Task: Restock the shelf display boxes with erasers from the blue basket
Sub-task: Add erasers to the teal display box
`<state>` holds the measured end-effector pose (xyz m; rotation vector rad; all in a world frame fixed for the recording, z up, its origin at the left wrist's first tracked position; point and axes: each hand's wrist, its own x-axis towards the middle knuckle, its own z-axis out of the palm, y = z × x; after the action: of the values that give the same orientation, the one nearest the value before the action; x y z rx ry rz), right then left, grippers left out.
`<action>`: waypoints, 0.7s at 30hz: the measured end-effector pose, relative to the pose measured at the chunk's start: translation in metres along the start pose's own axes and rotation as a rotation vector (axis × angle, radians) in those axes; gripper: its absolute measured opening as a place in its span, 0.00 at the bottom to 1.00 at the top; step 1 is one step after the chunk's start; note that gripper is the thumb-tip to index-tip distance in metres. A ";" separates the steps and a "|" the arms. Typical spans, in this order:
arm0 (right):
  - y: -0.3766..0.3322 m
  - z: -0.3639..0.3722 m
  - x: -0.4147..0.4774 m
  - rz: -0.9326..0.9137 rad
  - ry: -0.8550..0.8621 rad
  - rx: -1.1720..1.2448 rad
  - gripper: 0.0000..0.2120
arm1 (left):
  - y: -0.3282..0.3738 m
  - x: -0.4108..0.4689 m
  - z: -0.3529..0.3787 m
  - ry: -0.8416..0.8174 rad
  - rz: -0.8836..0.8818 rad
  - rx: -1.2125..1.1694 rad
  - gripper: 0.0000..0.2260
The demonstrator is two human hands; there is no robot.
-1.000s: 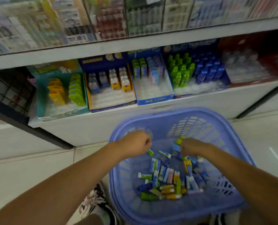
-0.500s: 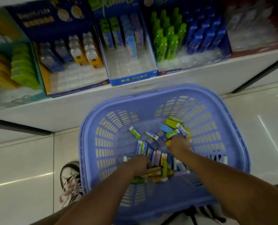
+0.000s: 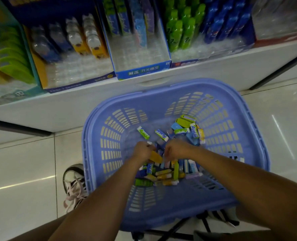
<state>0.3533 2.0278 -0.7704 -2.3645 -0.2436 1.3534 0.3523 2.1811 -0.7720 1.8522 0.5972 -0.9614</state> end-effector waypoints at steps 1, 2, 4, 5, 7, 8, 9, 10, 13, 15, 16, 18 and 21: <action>0.001 0.009 -0.001 0.011 -0.059 -0.103 0.11 | -0.004 0.001 -0.001 0.017 0.017 0.074 0.11; 0.002 0.018 -0.001 0.004 -0.103 -0.196 0.11 | -0.006 0.000 -0.003 0.022 0.045 0.152 0.14; 0.002 0.034 -0.001 -0.028 -0.135 -0.359 0.13 | -0.008 -0.001 -0.007 0.003 0.106 0.310 0.17; 0.002 0.038 -0.001 -0.027 -0.128 -0.416 0.13 | -0.007 -0.002 -0.009 -0.014 0.124 0.376 0.19; 0.001 0.039 0.000 -0.013 -0.105 -0.537 0.13 | -0.004 -0.004 -0.011 -0.088 0.099 0.398 0.20; 0.001 0.039 0.001 -0.003 -0.094 -0.580 0.13 | -0.002 -0.004 -0.012 -0.134 0.069 0.386 0.19; 0.002 0.040 0.003 -0.002 -0.088 -0.610 0.13 | 0.001 -0.005 -0.014 -0.179 0.048 0.409 0.16; 0.003 0.041 0.004 -0.001 -0.086 -0.626 0.13 | 0.005 -0.006 -0.017 -0.225 0.036 0.460 0.13; 0.009 0.049 0.002 -0.041 -0.062 -0.676 0.15 | 0.019 -0.009 -0.030 -0.330 0.005 0.498 0.11; 0.015 0.056 -0.001 -0.093 -0.022 -0.726 0.15 | 0.030 -0.013 -0.039 -0.346 0.032 0.561 0.18; 0.017 0.055 -0.005 -0.125 -0.023 -0.725 0.16 | 0.035 -0.015 -0.044 -0.357 0.056 0.621 0.20; 0.022 0.053 -0.010 -0.213 -0.057 -0.696 0.18 | 0.043 -0.018 -0.051 -0.384 0.121 0.764 0.16; 0.028 0.048 -0.019 -0.286 -0.155 -0.655 0.21 | 0.048 -0.028 -0.053 -0.382 0.166 0.911 0.14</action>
<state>0.3009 2.0080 -0.7888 -2.5686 -1.1791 1.4672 0.3907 2.2075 -0.7112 2.3297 -0.2958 -1.5776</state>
